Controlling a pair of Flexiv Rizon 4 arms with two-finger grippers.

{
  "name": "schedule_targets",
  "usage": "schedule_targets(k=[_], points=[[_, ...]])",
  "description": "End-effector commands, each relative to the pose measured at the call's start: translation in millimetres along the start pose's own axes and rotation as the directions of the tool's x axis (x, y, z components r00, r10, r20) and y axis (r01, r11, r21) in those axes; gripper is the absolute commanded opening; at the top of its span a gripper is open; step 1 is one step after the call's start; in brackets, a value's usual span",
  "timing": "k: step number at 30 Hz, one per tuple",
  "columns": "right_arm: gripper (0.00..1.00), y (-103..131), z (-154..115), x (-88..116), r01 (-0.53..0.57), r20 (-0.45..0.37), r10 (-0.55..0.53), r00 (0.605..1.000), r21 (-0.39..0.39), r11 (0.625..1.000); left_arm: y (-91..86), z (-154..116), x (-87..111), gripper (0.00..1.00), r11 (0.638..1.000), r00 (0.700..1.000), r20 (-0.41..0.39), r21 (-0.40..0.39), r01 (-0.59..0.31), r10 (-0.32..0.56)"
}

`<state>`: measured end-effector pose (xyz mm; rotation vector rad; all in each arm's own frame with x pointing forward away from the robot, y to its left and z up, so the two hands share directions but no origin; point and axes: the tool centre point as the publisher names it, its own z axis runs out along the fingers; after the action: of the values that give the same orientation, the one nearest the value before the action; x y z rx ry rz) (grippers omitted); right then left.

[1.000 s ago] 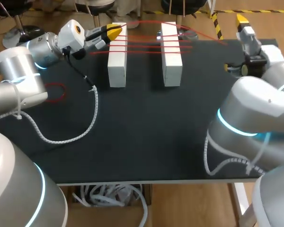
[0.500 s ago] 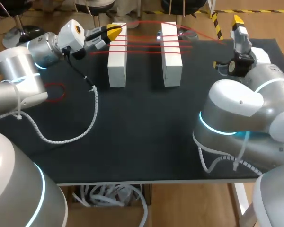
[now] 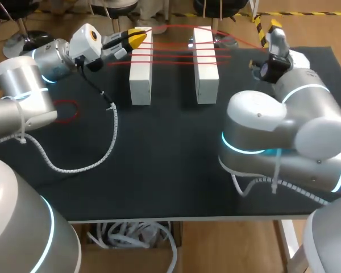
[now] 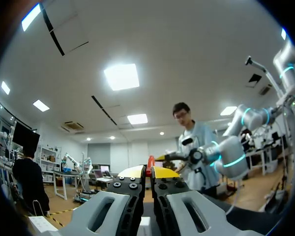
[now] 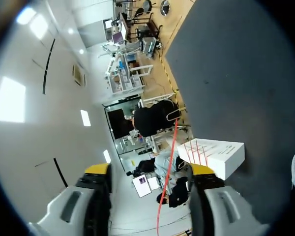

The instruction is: Grab the tape and strap the tape.

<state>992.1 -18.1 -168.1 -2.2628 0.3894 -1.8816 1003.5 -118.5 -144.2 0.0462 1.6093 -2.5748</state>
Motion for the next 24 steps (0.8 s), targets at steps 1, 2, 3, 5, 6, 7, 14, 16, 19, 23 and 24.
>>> schedule_targets(k=[1, 2, 3, 5, 6, 7, 14, 16, 19, 23, 24], points=[[0.47, -8.3, 8.2, -8.0, -0.002, -0.03, -0.003, 1.0, -0.172, 0.985, 0.6, -0.2, 0.2, 0.0, 1.0, 1.0, 0.001, 0.002, -0.001, 0.001], [0.48, -9.0, 9.5, -8.6, -0.001, -0.034, -0.005, 0.999, -0.171, 0.985, 0.6, -0.2, 0.2, 0.0, 1.0, 1.0, 0.001, 0.002, -0.001, 0.001], [0.49, -9.1, 9.7, -8.6, -0.003, -0.037, -0.004, 0.999, -0.17, 0.985, 0.6, -0.2, 0.2, 0.0, 1.0, 1.0, 0.001, 0.002, -0.001, 0.001], [0.49, -9.4, 11.0, -8.6, -0.002, -0.038, -0.004, 0.999, -0.171, 0.985, 0.6, -0.2, 0.2, 0.0, 1.0, 1.0, 0.001, 0.002, -0.001, 0.001], [0.49, -9.2, 11.7, -8.9, -0.002, -0.038, -0.005, 0.999, -0.171, 0.985, 0.6, -0.2, 0.2, 0.0, 1.0, 1.0, 0.001, 0.002, -0.001, 0.001], [0.5, -9.0, 12.0, -9.2, -0.001, -0.038, -0.006, 0.999, -0.172, 0.985, 0.6, -0.2, 0.2, 0.0, 1.0, 1.0, 0.001, 0.002, -0.001, 0.001], [0.49, -8.4, 15.6, -11.1, 0.006, -0.04, -0.013, 0.999, -0.173, 0.985, 0.6, -0.2, 0.2, 0.0, 1.0, 1.0, 0.001, 0.002, -0.001, 0.001], [0.49, -7.9, 16.6, -10.6, 0.005, -0.04, -0.012, 0.999, -0.175, 0.985, 0.6, -0.2, 0.2, 0.0, 1.0, 1.0, 0.001, 0.002, -0.001, 0.001], [0.48, -7.1, 18.8, -10.4, 0.008, -0.04, -0.015, 0.999, -0.175, 0.984, 0.6, -0.2, 0.2, 0.0, 1.0, 1.0, 0.001, 0.002, -0.001, 0.001], [0.45, -6.3, 20.5, -10.3, 0.011, -0.042, -0.019, 0.999, -0.175, 0.985, 0.6, -0.2, 0.2, 0.0, 1.0, 1.0, 0.001, 0.002, -0.001, 0.001], [0.45, -6.3, 20.6, -10.3, 0.011, -0.041, -0.019, 0.999, -0.174, 0.985, 0.6, -0.2, 0.2, 0.0, 1.0, 1.0, 0.001, 0.002, -0.001, 0.001]])
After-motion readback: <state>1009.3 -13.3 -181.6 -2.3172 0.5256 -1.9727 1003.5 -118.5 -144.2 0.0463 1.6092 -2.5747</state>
